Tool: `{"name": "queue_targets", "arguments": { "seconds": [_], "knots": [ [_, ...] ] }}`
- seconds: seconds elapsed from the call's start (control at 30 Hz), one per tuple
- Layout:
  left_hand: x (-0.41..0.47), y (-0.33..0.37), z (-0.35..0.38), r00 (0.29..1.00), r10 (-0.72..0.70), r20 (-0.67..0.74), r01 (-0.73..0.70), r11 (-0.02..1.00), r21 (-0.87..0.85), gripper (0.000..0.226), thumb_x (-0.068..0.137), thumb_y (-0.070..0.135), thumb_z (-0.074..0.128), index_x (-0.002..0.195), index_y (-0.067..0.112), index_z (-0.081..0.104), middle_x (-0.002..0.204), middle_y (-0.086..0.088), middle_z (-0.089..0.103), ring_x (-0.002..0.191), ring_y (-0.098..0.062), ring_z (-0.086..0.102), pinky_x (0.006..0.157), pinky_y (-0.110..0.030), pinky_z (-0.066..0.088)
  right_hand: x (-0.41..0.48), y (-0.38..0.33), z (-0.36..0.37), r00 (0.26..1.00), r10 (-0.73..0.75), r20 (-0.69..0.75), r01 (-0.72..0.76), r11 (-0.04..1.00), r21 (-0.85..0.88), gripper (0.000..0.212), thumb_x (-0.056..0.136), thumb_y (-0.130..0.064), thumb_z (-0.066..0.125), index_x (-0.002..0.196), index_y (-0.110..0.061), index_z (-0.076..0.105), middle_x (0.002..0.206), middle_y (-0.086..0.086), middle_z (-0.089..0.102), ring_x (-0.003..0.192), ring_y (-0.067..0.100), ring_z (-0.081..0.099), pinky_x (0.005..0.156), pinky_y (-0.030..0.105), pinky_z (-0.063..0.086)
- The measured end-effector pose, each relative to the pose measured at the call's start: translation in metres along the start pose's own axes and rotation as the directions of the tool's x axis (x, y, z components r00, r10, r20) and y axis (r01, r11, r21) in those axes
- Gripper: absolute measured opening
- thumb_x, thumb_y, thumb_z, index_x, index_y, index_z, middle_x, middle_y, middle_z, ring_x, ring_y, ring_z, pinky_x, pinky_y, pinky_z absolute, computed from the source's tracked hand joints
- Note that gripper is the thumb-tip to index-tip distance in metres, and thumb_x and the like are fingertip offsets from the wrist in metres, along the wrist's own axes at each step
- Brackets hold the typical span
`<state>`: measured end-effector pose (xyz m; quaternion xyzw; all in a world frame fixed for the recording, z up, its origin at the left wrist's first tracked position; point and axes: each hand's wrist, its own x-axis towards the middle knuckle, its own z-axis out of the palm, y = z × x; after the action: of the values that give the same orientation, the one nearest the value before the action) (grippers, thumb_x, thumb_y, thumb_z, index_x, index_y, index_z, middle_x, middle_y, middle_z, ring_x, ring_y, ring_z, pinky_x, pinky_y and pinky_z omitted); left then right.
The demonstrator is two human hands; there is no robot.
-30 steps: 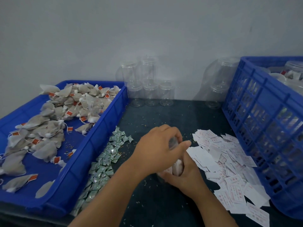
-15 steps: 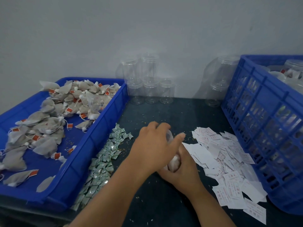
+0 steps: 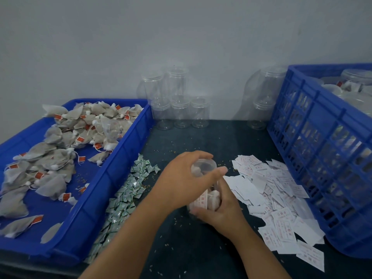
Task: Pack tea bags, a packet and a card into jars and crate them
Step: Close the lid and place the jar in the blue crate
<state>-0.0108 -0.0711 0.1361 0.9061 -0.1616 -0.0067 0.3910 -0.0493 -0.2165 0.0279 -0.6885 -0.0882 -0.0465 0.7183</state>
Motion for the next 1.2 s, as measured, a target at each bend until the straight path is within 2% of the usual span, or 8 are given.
{"name": "queue_targets", "arguments": {
  "seconds": [0.17, 0.37, 0.47, 0.7, 0.87, 0.97, 1.1, 1.2],
  "knots": [
    [0.001, -0.009, 0.007, 0.998, 0.007, -0.067, -0.021, 0.976, -0.215, 0.039, 0.074, 0.054, 0.075, 0.113, 0.048, 0.072, 0.111, 0.031, 0.069, 0.106, 0.013, 0.062, 0.089, -0.020, 0.051, 0.001, 0.001, -0.001, 0.996, 0.077, 0.045, -0.077, 0.997, -0.010, 0.056, 0.078, -0.012, 0.090, 0.120, -0.042, 0.067, 0.115, -0.002, 0.077, 0.103, 0.023, 0.079, 0.067, 0.035, 0.065],
    [-0.001, -0.025, 0.005, 0.998, 0.041, -0.053, -0.055, 0.950, -0.308, 0.040, 0.072, 0.047, 0.076, 0.112, 0.043, 0.074, 0.110, 0.025, 0.073, 0.106, 0.005, 0.068, 0.084, -0.010, 0.052, 0.003, 0.004, 0.000, 0.990, 0.112, 0.080, -0.110, 0.993, -0.031, 0.058, 0.081, -0.016, 0.083, 0.134, -0.024, 0.063, 0.127, -0.003, 0.077, 0.117, 0.017, 0.076, 0.088, 0.027, 0.061],
    [-0.003, -0.029, 0.003, 0.997, 0.061, -0.038, -0.070, 0.944, -0.324, 0.040, 0.074, 0.043, 0.078, 0.114, 0.044, 0.073, 0.112, 0.024, 0.073, 0.108, 0.004, 0.068, 0.086, -0.013, 0.054, 0.004, 0.004, 0.000, 0.989, 0.098, 0.111, -0.096, 0.995, -0.027, 0.054, 0.085, -0.014, 0.083, 0.132, -0.034, 0.066, 0.127, -0.001, 0.077, 0.117, 0.018, 0.076, 0.089, 0.026, 0.060],
    [-0.012, -0.021, -0.002, 0.990, 0.129, -0.055, -0.139, 0.960, -0.244, 0.061, 0.070, 0.065, 0.077, 0.126, 0.049, 0.061, 0.124, 0.029, 0.066, 0.119, 0.009, 0.060, 0.086, -0.006, 0.046, -0.001, 0.001, 0.008, 0.995, 0.014, 0.097, 0.001, 0.989, -0.149, 0.066, 0.085, -0.029, 0.091, 0.138, -0.049, 0.056, 0.137, -0.009, 0.071, 0.128, 0.015, 0.070, 0.096, 0.027, 0.059],
    [-0.014, -0.011, -0.009, 0.970, 0.228, -0.081, -0.232, 0.972, -0.044, 0.067, 0.077, 0.073, 0.064, 0.138, 0.046, 0.053, 0.129, 0.033, 0.055, 0.124, 0.010, 0.052, 0.096, -0.016, 0.044, -0.011, -0.021, 0.010, 0.994, -0.102, -0.031, 0.080, 0.904, -0.421, 0.117, 0.070, -0.054, 0.100, 0.162, -0.051, 0.027, 0.156, -0.023, 0.053, 0.142, 0.005, 0.057, 0.109, 0.027, 0.052],
    [-0.013, 0.000, -0.007, 0.945, 0.327, -0.033, -0.326, 0.945, 0.013, 0.063, 0.083, 0.073, 0.056, 0.140, 0.045, 0.051, 0.133, 0.029, 0.052, 0.127, 0.006, 0.050, 0.101, -0.018, 0.042, -0.011, -0.056, 0.002, 0.991, -0.129, -0.039, 0.087, 0.837, -0.541, 0.099, 0.069, -0.063, 0.089, 0.152, -0.061, 0.035, 0.148, -0.030, 0.055, 0.133, -0.003, 0.058, 0.103, 0.028, 0.057],
    [-0.011, 0.016, -0.003, 0.916, 0.399, 0.032, -0.371, 0.877, -0.304, 0.054, 0.093, 0.070, 0.047, 0.140, 0.044, 0.055, 0.147, 0.023, 0.049, 0.141, -0.001, 0.044, 0.107, -0.021, 0.040, -0.017, -0.102, -0.025, 0.999, -0.045, -0.029, 0.016, 0.768, -0.640, 0.099, 0.071, -0.064, 0.084, 0.157, -0.052, 0.036, 0.143, -0.029, 0.058, 0.127, -0.008, 0.058, 0.107, 0.030, 0.055],
    [0.003, 0.035, 0.009, 0.962, 0.274, -0.016, -0.241, 0.816, -0.525, 0.050, 0.096, 0.074, 0.033, 0.130, 0.052, 0.062, 0.139, 0.023, 0.060, 0.132, 0.002, 0.055, 0.102, -0.027, 0.047, -0.032, -0.139, -0.054, 0.995, -0.082, -0.058, 0.017, 0.707, -0.707, 0.100, 0.072, -0.062, 0.088, 0.157, -0.049, 0.038, 0.144, -0.029, 0.055, 0.131, -0.008, 0.054, 0.111, 0.029, 0.051]
  ]
}}
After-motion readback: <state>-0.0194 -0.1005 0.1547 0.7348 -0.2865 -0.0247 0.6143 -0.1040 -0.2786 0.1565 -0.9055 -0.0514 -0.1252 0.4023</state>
